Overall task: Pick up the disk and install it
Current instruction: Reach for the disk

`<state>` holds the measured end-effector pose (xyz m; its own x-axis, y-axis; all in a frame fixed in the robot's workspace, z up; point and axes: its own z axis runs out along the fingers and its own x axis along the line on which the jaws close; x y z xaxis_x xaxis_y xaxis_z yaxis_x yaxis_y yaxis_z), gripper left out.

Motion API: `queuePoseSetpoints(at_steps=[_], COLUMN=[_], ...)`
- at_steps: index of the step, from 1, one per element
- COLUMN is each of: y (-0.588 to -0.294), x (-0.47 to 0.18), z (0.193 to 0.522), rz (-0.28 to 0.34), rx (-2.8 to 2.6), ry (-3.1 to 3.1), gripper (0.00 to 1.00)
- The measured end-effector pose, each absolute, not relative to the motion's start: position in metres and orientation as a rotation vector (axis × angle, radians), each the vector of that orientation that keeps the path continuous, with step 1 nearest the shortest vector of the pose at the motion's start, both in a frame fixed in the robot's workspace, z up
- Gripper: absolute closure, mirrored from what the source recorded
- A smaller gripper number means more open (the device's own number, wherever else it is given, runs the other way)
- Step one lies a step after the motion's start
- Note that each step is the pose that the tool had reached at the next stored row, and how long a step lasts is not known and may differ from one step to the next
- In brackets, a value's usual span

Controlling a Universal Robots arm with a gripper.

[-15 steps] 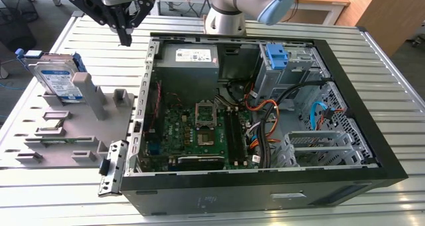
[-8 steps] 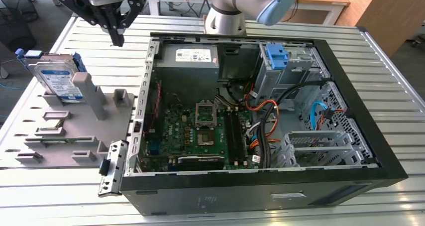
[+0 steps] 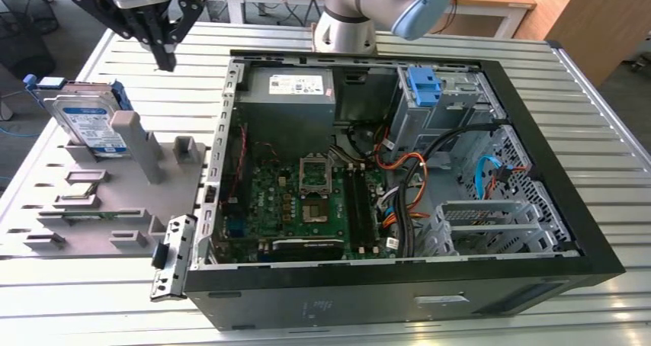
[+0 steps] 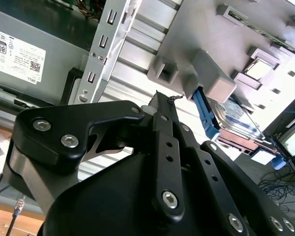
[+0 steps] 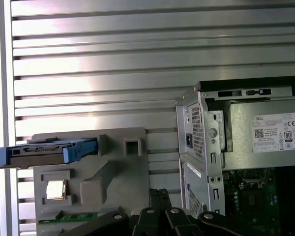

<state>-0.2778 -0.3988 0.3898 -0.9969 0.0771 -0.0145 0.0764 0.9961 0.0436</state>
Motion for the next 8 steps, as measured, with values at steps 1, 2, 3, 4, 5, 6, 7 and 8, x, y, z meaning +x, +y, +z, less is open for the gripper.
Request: queuePoseSetpoints(at_steps=[1,2,3,4,5,6,7,8], y=[-0.399,-0.399,-0.399,-0.399,-0.399,-0.399,-0.399,-0.399], x=[-0.280,-0.282,-0.284,-0.286,-0.288,-0.290,-0.292,-0.294], z=[0.390,0.390,0.389,0.389,0.389,0.389,0.388,0.388], rz=[0.067,0.067,0.067,0.067,0.067,0.067,0.067,0.067], rx=[0.120,0.120,0.120,0.120,0.120,0.120,0.120,0.120], ry=[3.122,3.122,3.122,3.122,3.122,3.122,3.122,3.122], gripper=[0.89,0.89,0.89,0.89,0.89,0.89,0.89,0.89])
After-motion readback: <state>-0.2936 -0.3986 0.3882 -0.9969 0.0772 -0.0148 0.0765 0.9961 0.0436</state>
